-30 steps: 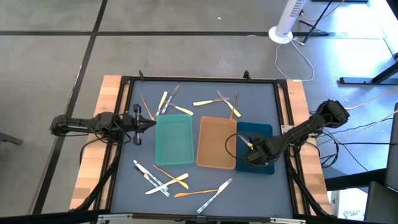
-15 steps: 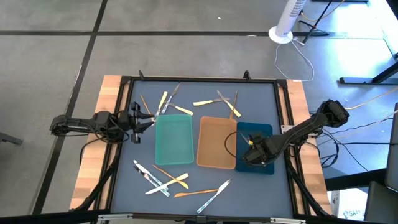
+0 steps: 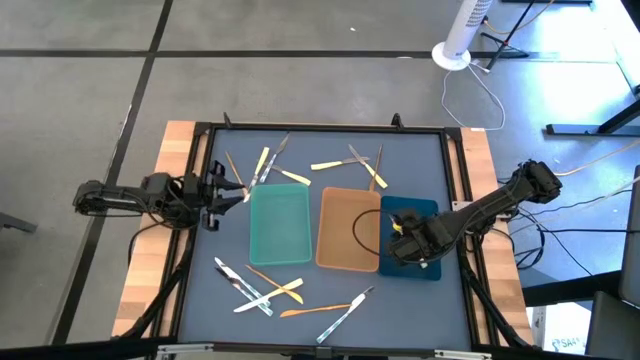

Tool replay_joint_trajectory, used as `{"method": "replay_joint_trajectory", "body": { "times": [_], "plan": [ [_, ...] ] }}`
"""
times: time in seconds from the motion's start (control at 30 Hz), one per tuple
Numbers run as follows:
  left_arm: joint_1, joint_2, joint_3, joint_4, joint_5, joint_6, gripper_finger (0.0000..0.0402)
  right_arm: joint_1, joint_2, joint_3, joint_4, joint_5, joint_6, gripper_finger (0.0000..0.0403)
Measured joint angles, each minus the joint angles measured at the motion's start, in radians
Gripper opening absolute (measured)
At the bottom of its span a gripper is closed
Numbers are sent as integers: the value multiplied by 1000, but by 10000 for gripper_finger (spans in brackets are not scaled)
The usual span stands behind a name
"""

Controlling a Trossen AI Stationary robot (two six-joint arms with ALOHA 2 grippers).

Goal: Sort silverware by color (type)
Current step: Put the gold knife into the green bin

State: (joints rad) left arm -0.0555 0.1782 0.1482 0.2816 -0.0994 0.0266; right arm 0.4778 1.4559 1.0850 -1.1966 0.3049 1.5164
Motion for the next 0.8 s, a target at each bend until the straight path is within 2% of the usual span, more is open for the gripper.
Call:
{"method": "replay_joint_trajectory", "body": {
  "times": [0.37, 0.63, 0.8],
  "plan": [
    [-24, 411, 250, -195, 141, -51, 138, 0, 0, 11, 112, 1, -8, 234],
    [-135, 668, 428, -378, 136, -51, 137, 0, 0, 11, 142, 2, -96, 234],
    [-222, 800, 495, -416, 135, -53, 137, 0, 0, 11, 155, 40, -163, 234]
  ]
}}
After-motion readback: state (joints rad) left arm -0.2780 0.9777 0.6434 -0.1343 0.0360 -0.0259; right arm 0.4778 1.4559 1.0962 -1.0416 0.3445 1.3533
